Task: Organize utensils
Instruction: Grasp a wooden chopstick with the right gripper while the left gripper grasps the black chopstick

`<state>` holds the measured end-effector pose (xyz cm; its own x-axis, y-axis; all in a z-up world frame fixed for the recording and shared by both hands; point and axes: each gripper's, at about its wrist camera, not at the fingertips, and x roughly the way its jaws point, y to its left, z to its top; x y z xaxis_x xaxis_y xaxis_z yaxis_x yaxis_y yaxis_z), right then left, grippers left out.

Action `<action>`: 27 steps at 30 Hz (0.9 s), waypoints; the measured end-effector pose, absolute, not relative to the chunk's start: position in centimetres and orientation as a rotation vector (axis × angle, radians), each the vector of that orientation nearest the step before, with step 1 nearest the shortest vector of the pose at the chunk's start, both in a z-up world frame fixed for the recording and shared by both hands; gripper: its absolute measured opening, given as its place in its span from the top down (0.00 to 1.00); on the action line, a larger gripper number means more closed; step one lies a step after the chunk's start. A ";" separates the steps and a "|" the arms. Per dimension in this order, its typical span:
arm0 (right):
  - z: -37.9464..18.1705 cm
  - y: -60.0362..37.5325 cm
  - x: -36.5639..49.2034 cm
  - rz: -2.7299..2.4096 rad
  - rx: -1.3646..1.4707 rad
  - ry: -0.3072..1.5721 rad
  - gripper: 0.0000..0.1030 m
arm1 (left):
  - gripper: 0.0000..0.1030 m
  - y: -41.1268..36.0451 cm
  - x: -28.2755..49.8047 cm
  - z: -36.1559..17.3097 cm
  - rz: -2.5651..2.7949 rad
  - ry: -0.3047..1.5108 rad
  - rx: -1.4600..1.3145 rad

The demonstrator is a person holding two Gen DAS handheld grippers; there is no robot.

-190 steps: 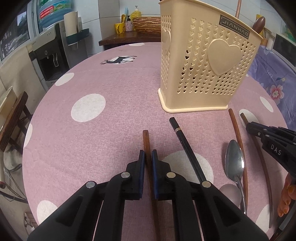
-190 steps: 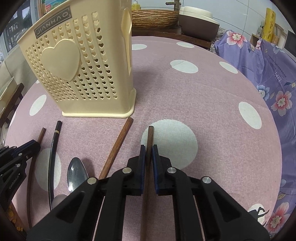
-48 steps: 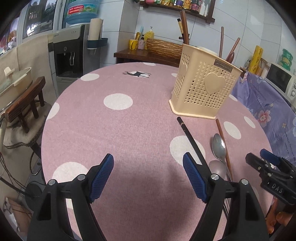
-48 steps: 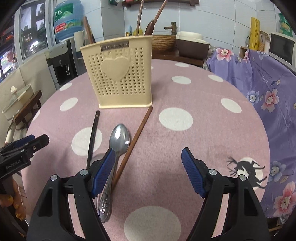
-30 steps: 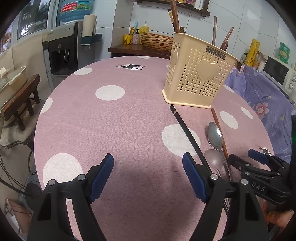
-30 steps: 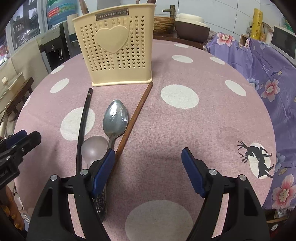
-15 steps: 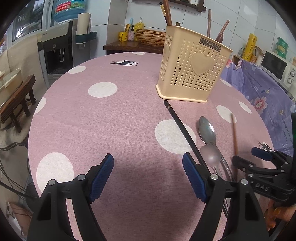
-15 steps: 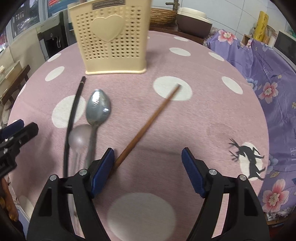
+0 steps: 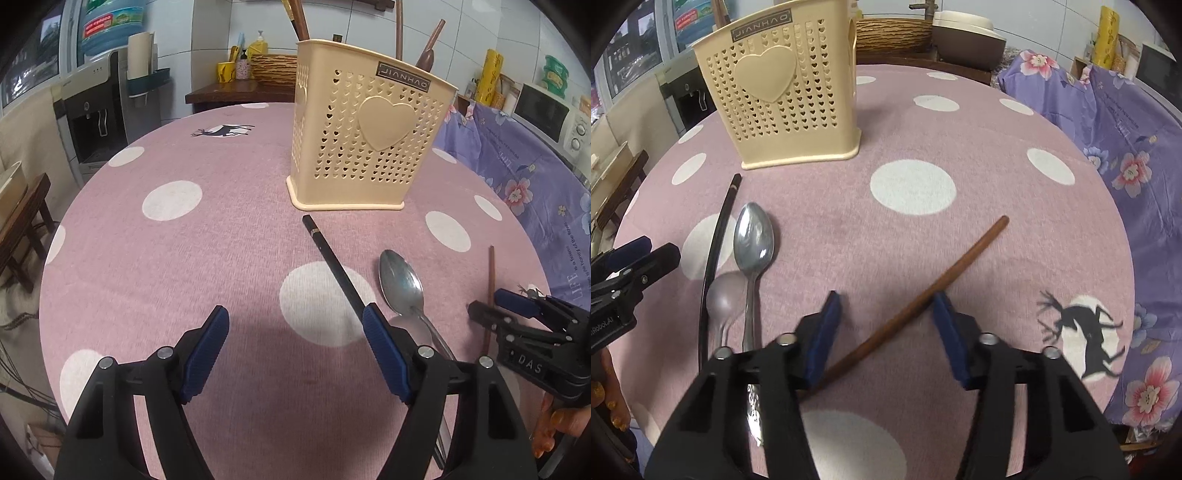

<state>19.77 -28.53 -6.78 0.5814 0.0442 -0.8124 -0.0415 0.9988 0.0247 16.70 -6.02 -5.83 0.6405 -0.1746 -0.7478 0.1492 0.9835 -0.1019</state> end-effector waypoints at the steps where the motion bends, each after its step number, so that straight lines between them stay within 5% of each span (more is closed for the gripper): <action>1: -6.7 -28.6 20.2 0.058 0.011 0.947 0.77 | 0.29 -6.0 17.0 -5.8 -0.185 0.857 -0.035; 9: -6.7 -27.0 21.3 0.133 -0.041 0.935 0.84 | 0.32 -6.8 19.0 -6.0 -0.193 0.880 -0.023; 18: -6.6 -26.1 21.3 0.186 -0.061 0.940 0.85 | 0.57 -8.6 22.2 -7.0 -0.183 0.928 -0.015; 20: -6.6 -25.8 21.3 0.204 -0.082 0.937 0.85 | 0.65 -9.1 22.2 -7.0 -0.187 0.923 0.010; 22: -6.6 -25.3 21.3 0.225 -0.130 0.933 0.85 | 0.86 -9.7 21.9 -7.1 -0.212 0.914 0.056; 27: -6.5 -25.5 21.1 0.305 -0.188 0.954 0.85 | 0.91 -8.3 22.1 -6.9 -0.272 0.948 0.052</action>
<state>21.13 -25.46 -6.46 0.5405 0.1725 -0.8235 -0.3372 0.9411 -0.0242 22.12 -8.35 -6.85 0.5516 -0.2068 -0.8080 0.2522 0.9648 -0.0748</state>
